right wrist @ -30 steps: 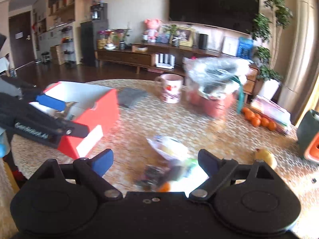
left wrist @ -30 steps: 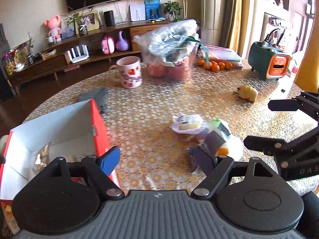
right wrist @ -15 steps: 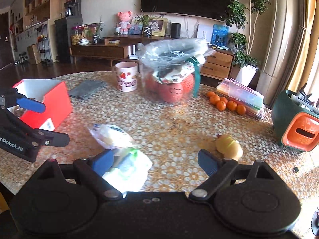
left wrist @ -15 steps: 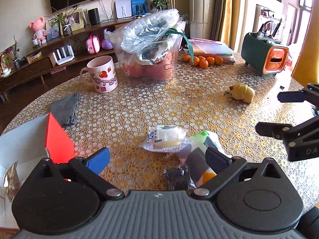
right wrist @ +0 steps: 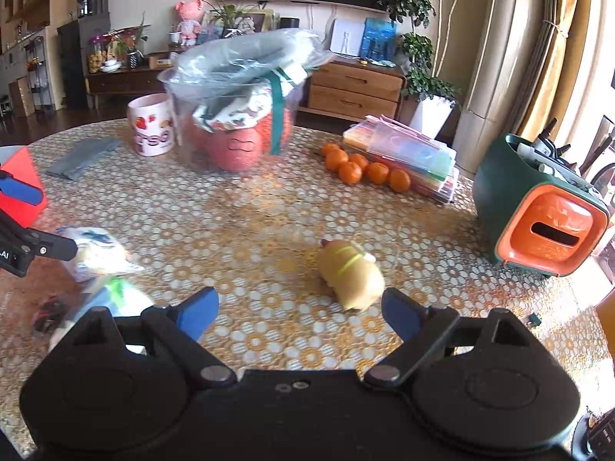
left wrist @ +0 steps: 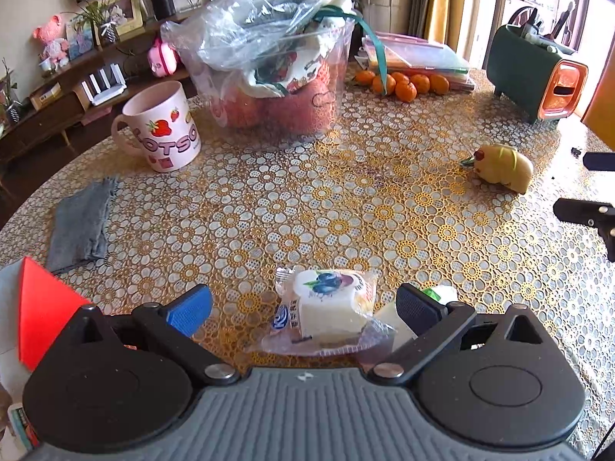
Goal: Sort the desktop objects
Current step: 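Grasp the white blueberry bread packet with left tool while right tool grasps the yellow pig toy, then carry the bread packet and pig toy with both tools over the red box, then open both tools to drop the bread packet and pig toy into the box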
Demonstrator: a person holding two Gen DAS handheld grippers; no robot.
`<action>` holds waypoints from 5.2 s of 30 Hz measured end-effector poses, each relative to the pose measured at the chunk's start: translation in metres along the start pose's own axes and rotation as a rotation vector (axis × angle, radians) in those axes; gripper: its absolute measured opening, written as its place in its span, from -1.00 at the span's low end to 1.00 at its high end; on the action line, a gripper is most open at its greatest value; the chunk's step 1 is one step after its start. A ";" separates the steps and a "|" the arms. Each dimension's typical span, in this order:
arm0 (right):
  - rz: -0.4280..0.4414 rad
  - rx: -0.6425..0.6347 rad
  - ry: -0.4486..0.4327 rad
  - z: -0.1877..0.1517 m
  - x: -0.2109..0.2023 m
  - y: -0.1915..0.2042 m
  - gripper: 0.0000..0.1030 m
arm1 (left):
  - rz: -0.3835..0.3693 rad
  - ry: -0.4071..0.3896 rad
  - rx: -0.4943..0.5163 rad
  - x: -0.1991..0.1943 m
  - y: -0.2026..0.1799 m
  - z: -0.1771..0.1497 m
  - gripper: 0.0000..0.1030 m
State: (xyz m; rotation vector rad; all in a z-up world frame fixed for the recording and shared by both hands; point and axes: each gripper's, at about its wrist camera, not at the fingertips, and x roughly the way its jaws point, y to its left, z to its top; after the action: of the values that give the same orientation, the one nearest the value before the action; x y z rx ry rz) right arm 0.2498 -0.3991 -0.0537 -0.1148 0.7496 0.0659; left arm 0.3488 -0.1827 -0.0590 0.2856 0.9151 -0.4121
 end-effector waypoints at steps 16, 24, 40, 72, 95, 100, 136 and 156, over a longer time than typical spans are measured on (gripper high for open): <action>-0.042 -0.009 0.050 0.012 0.071 -0.032 0.78 | -0.029 0.097 0.010 0.044 0.007 -0.002 0.99; -0.049 0.012 0.078 0.008 0.095 -0.038 0.78 | -0.067 0.106 -0.043 0.052 0.013 -0.005 0.99; -0.064 0.055 0.117 0.002 0.116 -0.038 0.43 | -0.090 0.124 -0.020 0.054 0.008 -0.007 0.67; 0.134 -0.049 0.074 0.012 0.017 0.060 -0.03 | -0.072 0.029 -0.127 -0.027 0.030 -0.018 0.03; 0.247 -0.134 -0.051 0.029 -0.104 0.153 -0.03 | -0.074 -0.116 -0.143 -0.163 0.070 -0.067 0.04; 0.267 -0.157 -0.068 0.033 -0.119 0.178 -0.03 | -0.051 -0.138 -0.163 -0.183 0.093 -0.081 0.04; 0.395 -0.269 -0.094 0.084 -0.085 0.352 -0.03 | 0.172 -0.096 -0.372 -0.179 0.269 -0.149 0.04; 0.402 -0.345 0.040 0.076 -0.021 0.434 -0.02 | 0.237 0.032 -0.372 -0.126 0.300 -0.170 0.04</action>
State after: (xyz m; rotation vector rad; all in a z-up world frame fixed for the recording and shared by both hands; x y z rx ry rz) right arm 0.2420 0.0402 -0.0192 -0.2933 0.7881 0.5779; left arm 0.2990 0.1803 -0.0359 0.0574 0.9570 -0.0150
